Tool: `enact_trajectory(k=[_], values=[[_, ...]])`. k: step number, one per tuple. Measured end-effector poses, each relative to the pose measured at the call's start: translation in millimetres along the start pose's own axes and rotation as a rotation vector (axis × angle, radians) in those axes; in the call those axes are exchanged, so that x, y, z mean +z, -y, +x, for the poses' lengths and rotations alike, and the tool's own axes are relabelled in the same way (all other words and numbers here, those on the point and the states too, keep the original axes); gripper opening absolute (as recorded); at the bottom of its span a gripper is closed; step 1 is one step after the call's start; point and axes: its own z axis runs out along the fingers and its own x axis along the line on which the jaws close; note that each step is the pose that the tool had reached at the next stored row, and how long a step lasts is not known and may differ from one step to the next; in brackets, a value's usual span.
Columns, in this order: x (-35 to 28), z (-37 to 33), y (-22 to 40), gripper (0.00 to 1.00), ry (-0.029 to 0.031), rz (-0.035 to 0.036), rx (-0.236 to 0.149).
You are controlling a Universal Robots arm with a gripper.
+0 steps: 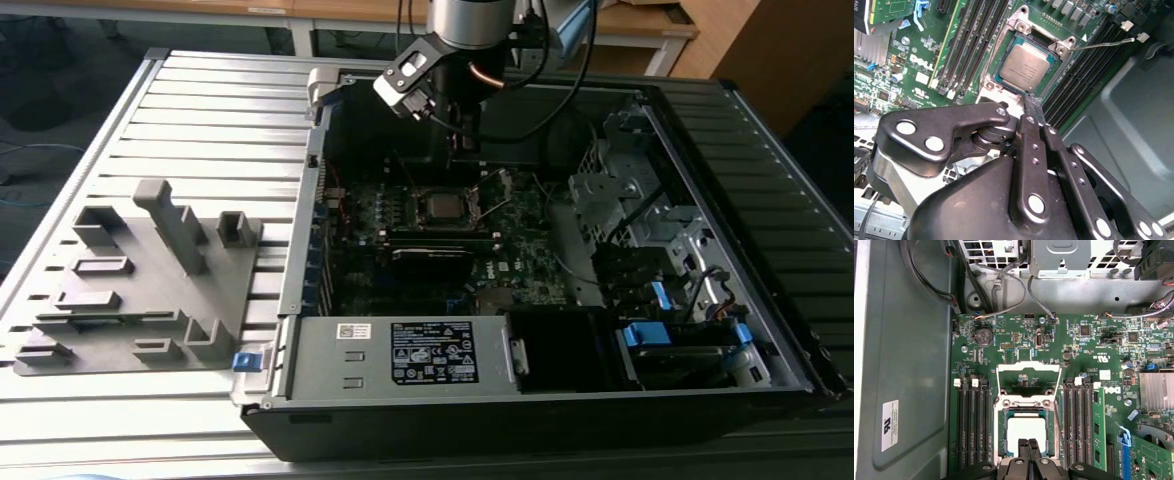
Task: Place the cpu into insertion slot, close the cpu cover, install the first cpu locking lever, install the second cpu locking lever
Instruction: 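Close the cpu cover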
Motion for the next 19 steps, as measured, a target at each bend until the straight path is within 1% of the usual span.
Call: enact_trajectory(k=[2,8,13,15,19], values=[[-0.4,-0.1,0.0,0.11,-0.0015,0.0003,0.000],[-5.9,0.0,-0.4,0.11,-0.0032,0.0003,0.000],[-6.0,0.0,-1.1,0.11,-0.0035,0.0004,0.000],[-5.7,0.2,-2.7,0.11,-0.0034,0.0004,0.000],[-4.5,1.1,-10.5,0.11,-0.0035,0.0003,0.000]])
